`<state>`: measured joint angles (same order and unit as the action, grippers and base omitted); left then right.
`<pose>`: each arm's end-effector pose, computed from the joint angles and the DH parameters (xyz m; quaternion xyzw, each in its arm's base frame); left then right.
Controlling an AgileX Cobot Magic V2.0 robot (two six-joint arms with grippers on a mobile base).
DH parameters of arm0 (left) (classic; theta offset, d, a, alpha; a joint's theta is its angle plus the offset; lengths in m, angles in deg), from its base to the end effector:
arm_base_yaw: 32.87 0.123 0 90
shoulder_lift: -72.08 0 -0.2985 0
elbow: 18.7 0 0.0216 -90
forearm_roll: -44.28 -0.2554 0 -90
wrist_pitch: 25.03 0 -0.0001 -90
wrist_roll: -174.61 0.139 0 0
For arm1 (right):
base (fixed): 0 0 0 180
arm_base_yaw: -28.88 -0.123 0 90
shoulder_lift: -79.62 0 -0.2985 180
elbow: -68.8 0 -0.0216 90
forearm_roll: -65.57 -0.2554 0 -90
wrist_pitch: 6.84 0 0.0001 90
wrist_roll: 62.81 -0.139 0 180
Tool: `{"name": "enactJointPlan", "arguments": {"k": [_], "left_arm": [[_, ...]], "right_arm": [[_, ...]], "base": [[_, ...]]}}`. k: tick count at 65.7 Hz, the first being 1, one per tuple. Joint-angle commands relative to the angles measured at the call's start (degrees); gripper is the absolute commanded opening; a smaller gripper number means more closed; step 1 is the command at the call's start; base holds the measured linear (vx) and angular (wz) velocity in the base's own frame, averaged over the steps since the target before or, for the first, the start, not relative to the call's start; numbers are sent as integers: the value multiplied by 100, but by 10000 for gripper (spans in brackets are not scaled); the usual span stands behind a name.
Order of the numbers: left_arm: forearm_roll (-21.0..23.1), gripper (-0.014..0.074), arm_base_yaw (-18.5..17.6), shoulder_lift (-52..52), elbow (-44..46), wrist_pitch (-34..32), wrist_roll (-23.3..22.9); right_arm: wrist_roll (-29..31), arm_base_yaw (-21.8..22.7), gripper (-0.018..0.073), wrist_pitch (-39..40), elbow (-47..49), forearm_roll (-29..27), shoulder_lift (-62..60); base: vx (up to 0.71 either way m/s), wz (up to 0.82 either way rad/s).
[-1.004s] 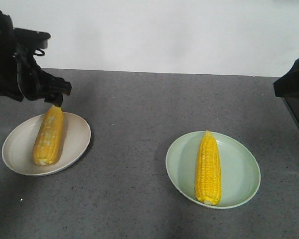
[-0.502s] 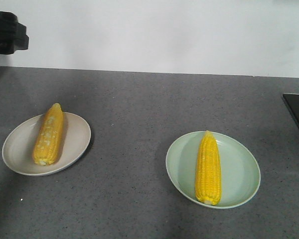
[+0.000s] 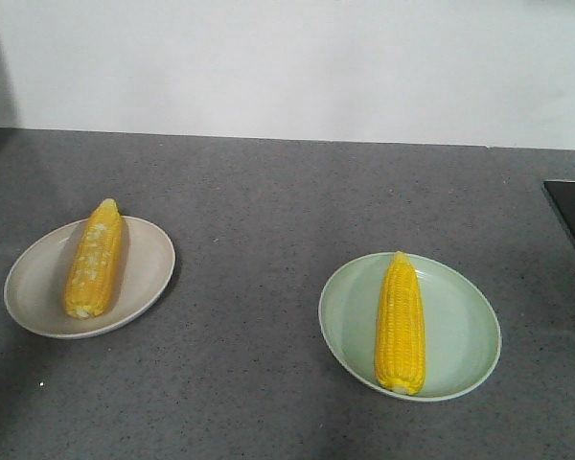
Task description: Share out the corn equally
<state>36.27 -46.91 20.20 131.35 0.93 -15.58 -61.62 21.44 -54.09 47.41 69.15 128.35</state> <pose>0.1939 -0.0397 0.3735 0.0598 0.8044 -0.0630 0.5877 0.1588 0.0143 0.3907 -0.0704 0.8510 -0.0023 0.5204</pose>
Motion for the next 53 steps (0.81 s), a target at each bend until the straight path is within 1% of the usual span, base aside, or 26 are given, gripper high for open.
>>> {"name": "enactJointPlan", "arguments": {"k": [1, 10, 19, 27, 32, 36, 43, 50, 51, 53], "left_arm": [[-23, 590, -16, 487, -398, -792, -42], [-28, 590, -16, 1028, -1047, -1140, -37], [-28, 590, -16, 1403, -1406, -1484, -31], [-28, 582, -16, 1499, -1428, -1510, -31], [-28, 550, -16, 1499, -1428, -1541, -31], [-28, 510, -16, 1499, -1428, -1541, -31], [-28, 391, -16, 1499, -1428, -1541, -31], [-28, 229, -16, 1499, -1428, -1541, -31], [-28, 192, -16, 1499, -1428, -1541, -31], [-28, 143, -16, 1499, -1428, -1541, -31]], "right_arm": [[-32, 42, 522, 929, -308, 103, -417], [-32, 42, 519, 1341, -833, 109, -913], [-32, 42, 496, 1541, -1168, 109, -1219], [-26, 42, 438, 1524, -1215, 131, -1304], [-26, 42, 373, 1524, -1215, 168, -1304], [-26, 42, 314, 1524, -1215, 167, -1304], [-26, 42, 179, 1524, -1215, 167, -1304], [-26, 42, 36, 1524, -1215, 167, -1304], [-26, 42, 8, 1524, -1215, 167, -1304], [-26, 42, -17, 1524, -1215, 167, -1304]], "base": [[0, 0], [0, 0], [0, 0], [0, 0], [0, 0], [0, 0], [0, 0], [0, 0], [0, 0], [0, 0]]}}
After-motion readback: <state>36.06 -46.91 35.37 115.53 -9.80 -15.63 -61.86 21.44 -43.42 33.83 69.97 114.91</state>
